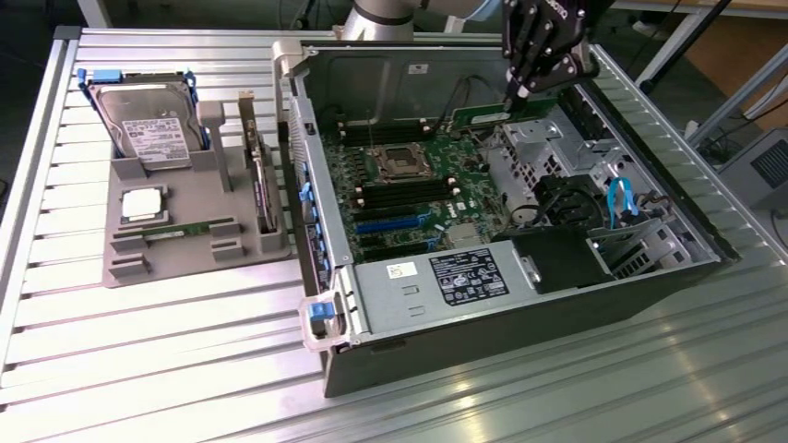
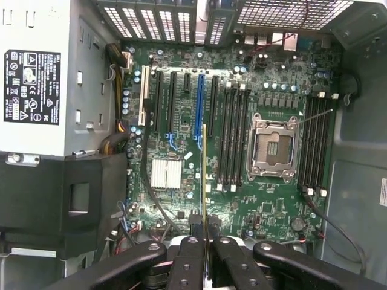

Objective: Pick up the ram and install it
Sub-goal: 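Insert the ram into the slot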

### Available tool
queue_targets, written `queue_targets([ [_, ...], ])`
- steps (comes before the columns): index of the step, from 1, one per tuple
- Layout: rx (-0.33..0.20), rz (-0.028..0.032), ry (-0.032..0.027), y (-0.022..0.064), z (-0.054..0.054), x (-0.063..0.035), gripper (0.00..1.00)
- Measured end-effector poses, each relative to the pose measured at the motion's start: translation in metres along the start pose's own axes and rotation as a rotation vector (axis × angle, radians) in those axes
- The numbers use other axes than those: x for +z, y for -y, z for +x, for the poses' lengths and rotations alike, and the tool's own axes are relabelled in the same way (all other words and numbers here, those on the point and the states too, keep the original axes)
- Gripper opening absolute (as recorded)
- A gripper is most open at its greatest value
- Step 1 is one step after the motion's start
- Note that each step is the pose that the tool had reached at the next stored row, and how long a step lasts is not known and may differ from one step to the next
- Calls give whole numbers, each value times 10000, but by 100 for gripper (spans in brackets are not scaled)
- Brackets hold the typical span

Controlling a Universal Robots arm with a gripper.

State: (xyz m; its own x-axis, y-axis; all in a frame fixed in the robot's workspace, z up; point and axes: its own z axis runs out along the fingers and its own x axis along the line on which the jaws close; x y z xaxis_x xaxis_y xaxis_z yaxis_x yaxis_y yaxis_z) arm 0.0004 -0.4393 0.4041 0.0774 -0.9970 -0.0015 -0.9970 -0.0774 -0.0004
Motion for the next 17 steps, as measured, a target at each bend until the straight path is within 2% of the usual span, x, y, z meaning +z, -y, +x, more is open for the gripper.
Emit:
queue_targets([
  [13,-1,0,2,2,-24,200,12],
  [14,-1,0,2,2,-24,259,12],
  [17,-1,0,2,2,-24,299,12],
])
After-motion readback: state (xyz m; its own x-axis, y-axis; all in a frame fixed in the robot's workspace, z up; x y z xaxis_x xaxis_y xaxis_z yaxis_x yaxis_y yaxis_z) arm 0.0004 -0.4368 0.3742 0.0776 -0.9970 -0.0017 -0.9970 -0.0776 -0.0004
